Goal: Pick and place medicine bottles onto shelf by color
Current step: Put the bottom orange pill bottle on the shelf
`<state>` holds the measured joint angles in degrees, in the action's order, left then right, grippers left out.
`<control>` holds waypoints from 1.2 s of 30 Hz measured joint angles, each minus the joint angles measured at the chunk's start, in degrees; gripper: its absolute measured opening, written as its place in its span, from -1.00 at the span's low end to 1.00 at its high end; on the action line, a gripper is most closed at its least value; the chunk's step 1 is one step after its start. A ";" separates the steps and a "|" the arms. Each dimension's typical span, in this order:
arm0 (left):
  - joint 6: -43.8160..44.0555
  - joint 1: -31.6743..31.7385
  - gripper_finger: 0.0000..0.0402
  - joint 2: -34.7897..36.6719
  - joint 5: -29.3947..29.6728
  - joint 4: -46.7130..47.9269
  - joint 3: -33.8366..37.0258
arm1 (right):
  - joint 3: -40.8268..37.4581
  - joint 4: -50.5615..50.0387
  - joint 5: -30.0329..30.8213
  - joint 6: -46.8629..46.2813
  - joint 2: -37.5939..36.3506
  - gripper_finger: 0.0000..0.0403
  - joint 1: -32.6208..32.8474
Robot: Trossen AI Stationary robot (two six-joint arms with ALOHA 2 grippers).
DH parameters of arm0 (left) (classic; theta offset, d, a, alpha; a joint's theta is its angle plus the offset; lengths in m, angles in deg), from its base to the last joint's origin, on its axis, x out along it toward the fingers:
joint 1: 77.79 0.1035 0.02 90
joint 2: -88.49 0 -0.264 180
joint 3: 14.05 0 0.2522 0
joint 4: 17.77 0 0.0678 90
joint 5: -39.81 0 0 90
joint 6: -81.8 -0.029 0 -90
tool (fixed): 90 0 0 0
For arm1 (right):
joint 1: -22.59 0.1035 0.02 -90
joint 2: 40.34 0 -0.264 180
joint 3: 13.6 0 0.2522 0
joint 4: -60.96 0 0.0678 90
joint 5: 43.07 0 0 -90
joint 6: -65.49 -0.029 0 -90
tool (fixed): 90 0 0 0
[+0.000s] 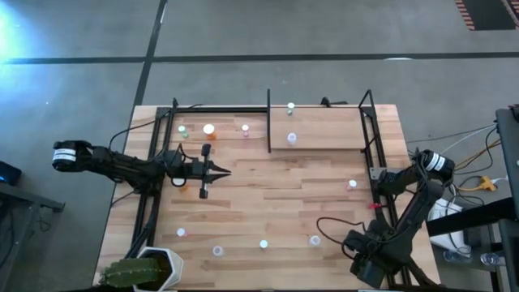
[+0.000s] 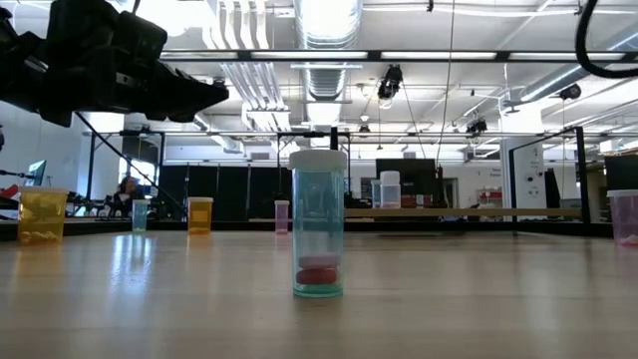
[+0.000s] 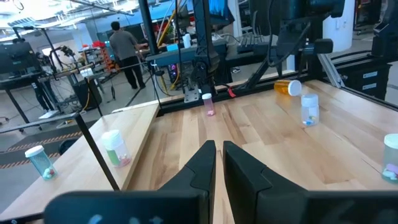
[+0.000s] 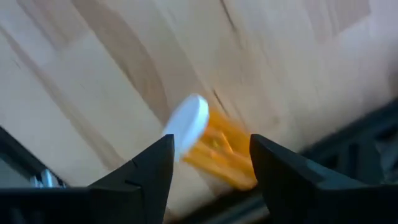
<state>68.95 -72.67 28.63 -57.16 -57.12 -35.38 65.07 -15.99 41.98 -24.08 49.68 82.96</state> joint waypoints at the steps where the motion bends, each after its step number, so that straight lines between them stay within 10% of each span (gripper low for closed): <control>1: -0.06 0.00 -0.93 -0.01 0.01 0.02 0.00 | 0.35 -0.85 -1.48 0.93 0.00 -0.04 -0.01; 9: -1.15 -0.04 -0.93 0.00 0.01 0.09 0.42 | 1.03 -2.21 -14.05 -0.08 0.06 -0.32 0.15; 19: -1.48 0.00 -0.93 0.00 0.10 0.07 0.19 | 2.93 -2.49 -10.05 -1.69 3.93 -0.59 7.61; 36: -1.04 0.00 -0.93 -3.84 0.36 -0.71 0.07 | 5.24 -5.64 -5.63 8.75 6.43 0.15 3.71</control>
<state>67.91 -72.67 24.80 -56.80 -57.83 -35.32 70.31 -21.63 36.34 -15.33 56.10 86.67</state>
